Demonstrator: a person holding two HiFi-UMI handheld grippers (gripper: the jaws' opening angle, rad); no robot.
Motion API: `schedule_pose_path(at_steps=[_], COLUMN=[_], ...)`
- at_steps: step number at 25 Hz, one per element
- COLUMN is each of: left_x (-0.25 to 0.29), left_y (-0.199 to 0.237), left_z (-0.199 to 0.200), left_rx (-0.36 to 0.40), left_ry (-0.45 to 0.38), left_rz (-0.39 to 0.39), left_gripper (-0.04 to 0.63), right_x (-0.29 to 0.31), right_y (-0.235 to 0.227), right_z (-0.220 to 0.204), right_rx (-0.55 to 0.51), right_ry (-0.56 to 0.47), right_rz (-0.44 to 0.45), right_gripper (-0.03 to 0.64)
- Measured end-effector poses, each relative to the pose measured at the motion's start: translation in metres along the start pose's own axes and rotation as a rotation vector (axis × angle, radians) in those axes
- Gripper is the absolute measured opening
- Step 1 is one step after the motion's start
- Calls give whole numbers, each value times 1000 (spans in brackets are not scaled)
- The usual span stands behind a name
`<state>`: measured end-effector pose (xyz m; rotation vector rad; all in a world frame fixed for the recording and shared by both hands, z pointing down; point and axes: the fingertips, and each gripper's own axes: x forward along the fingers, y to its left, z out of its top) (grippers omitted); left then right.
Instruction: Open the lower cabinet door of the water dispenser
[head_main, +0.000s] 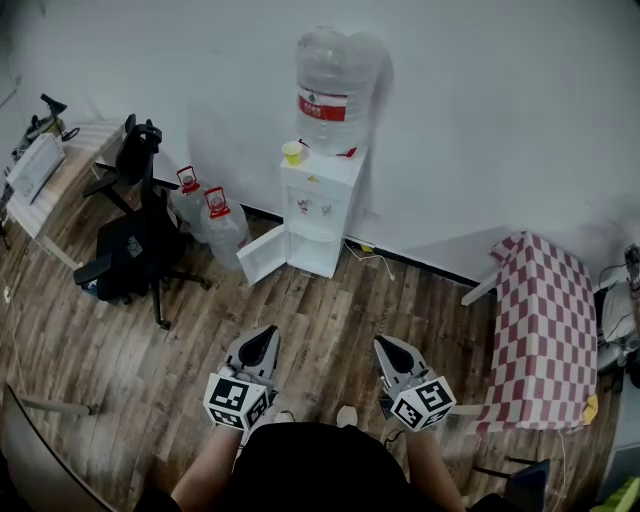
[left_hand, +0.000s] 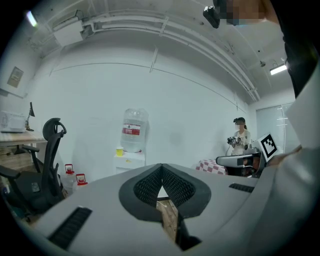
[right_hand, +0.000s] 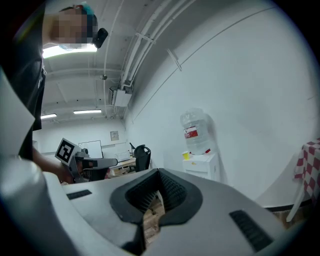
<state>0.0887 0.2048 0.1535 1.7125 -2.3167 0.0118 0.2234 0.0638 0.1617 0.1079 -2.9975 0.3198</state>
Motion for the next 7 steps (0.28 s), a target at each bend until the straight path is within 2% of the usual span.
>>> schedule_pose_path(at_steps=[7], left_x=[10], left_y=[10], left_z=[6], left_rx=[14], left_ry=[-4], left_rz=[-24], left_gripper=[14], right_x=[13], right_y=[2], right_z=[3], right_rx=[-6], right_ry=[-3], right_rz=[-4], right_gripper=[23])
